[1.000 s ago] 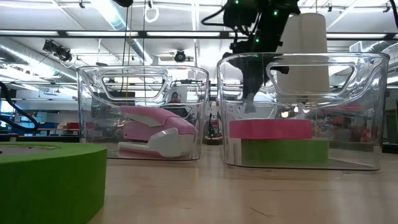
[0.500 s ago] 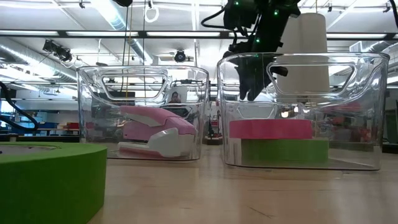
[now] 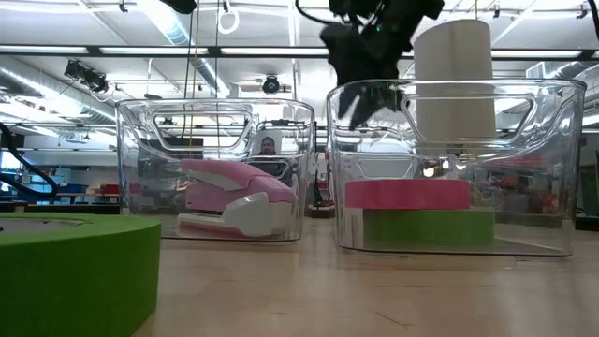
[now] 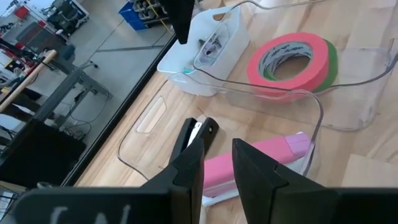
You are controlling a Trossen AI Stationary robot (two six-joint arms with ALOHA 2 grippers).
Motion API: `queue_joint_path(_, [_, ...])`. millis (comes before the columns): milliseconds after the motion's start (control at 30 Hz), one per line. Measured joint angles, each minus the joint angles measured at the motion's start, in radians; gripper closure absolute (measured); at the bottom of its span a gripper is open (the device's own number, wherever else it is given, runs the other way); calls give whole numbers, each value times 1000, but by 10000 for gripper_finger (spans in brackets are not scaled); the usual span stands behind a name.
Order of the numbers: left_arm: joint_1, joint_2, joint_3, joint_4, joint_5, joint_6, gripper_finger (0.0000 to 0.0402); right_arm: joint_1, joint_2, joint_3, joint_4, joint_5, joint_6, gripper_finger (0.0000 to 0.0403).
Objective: Pick and place Stapler, Stapler remover, tape
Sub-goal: Put the green tape into the right transparent bin
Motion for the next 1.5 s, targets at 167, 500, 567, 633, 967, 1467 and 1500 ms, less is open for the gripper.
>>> queue_joint_path(167, [0, 0, 0, 14, 60, 0, 314, 68, 0, 15, 115, -122, 0, 227])
queue_joint_path(500, [3, 0, 0, 132, 327, -34, 314, 374, 0, 15, 224, -88, 2, 227])
queue_joint_path(567, [9, 0, 0, 175, 364, -34, 314, 444, 0, 15, 224, -34, 4, 227])
queue_joint_path(633, [21, 0, 0, 218, 422, -34, 314, 510, 0, 15, 224, 23, 12, 227])
queue_joint_path(967, [78, 2, -155, 450, 797, 28, 314, 750, 0, 15, 229, 251, 107, 227])
queue_joint_path(1467, [81, 2, -199, 623, 950, 53, 238, 818, 0, 15, 227, 380, 130, 227])
queue_joint_path(1500, [79, 2, -199, 636, 950, 53, 231, 818, 0, 15, 227, 385, 128, 227])
